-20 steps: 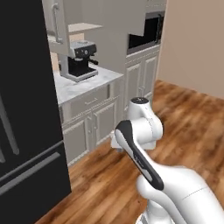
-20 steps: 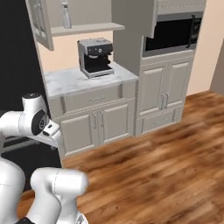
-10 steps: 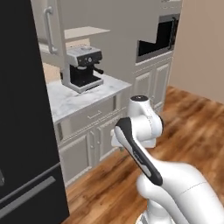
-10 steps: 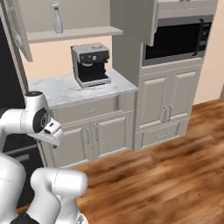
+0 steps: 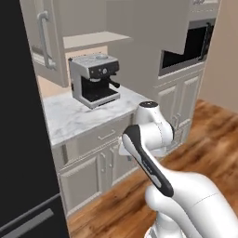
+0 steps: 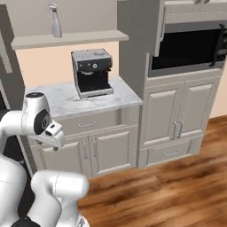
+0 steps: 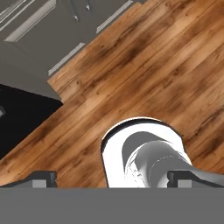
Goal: Move the cutting board and knife to the sink. Then move spray from the cabinet to the counter.
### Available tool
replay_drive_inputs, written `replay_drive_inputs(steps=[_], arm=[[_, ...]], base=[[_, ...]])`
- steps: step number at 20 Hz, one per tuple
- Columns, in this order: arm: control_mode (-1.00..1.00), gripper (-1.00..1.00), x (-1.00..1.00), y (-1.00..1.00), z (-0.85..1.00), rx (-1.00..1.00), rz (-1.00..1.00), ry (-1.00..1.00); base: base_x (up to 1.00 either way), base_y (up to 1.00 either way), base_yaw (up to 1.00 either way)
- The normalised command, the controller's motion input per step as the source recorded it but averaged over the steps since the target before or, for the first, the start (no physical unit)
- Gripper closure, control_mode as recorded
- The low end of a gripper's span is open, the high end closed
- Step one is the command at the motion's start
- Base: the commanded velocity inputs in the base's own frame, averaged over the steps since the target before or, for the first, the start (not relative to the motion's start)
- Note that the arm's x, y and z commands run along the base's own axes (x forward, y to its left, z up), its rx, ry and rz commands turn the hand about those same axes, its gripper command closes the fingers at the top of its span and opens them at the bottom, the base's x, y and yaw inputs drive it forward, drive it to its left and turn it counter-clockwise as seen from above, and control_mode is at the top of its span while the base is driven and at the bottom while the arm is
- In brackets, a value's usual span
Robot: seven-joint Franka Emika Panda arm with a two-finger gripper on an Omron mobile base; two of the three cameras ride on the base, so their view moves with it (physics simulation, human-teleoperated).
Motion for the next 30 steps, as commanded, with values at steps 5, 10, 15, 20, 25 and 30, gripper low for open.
replay_drive_inputs(steps=[5,10,15,20,25,30], arm=[[1.0,-1.0,0.0,0.0,0.0,0.0,0.0,0.0],[1.0,-1.0,0.0,0.0,0.0,0.0,0.0,0.0],[1.0,-1.0,0.0,0.0,0.0,0.0,0.0,0.0],[1.0,-1.0,0.0,0.0,0.0,0.0,0.0,0.0],[1.0,-1.0,0.0,0.0,0.0,0.0,0.0,0.0],[1.0,-1.0,0.0,0.0,0.0,0.0,0.0,0.0]], base=[[0.76,-0.21,0.27],[0.74,-0.2,0.32],[0.69,-0.18,0.4],[0.63,-0.31,0.27],[0.59,-0.37,0.2],[0.67,-0.29,0.24]])
